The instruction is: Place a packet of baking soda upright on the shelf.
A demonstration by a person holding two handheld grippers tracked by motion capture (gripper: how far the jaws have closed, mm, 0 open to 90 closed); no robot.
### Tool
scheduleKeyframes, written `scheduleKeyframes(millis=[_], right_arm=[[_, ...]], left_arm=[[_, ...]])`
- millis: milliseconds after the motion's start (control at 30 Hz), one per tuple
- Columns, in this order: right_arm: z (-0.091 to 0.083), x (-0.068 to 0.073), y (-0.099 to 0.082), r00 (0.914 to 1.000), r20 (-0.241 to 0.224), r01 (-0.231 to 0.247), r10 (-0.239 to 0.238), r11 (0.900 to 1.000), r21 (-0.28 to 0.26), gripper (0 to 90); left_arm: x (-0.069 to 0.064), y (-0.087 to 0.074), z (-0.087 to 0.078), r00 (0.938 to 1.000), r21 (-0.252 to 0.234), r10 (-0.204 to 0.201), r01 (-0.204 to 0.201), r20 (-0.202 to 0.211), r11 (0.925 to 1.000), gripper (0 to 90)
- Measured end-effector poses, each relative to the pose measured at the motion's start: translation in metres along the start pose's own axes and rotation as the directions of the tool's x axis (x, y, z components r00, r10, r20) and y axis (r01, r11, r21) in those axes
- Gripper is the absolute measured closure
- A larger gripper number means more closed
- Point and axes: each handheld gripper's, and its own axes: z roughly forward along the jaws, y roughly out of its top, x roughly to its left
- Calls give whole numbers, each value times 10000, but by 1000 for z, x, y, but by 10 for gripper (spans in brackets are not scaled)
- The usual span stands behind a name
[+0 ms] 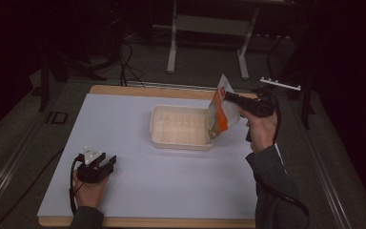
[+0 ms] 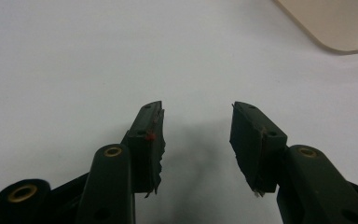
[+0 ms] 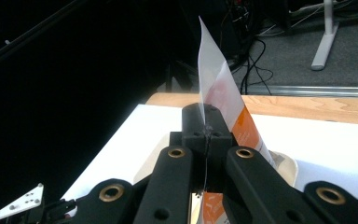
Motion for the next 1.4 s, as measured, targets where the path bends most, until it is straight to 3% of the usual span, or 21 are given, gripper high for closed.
scheduleKeyframes(millis=[700, 1400], right_arm=[[18, -8, -7, 9982, 578, 170, -178, 9998, 134, 900], [36, -27, -27, 9930, 1086, -509, 472, 9982, 317, 900]], left_arm=[[0, 0, 0, 10000, -18, -13, 13, 23, 10000, 538], [0, 0, 0, 10000, 1, 4, -4, 2, 10000, 538]])
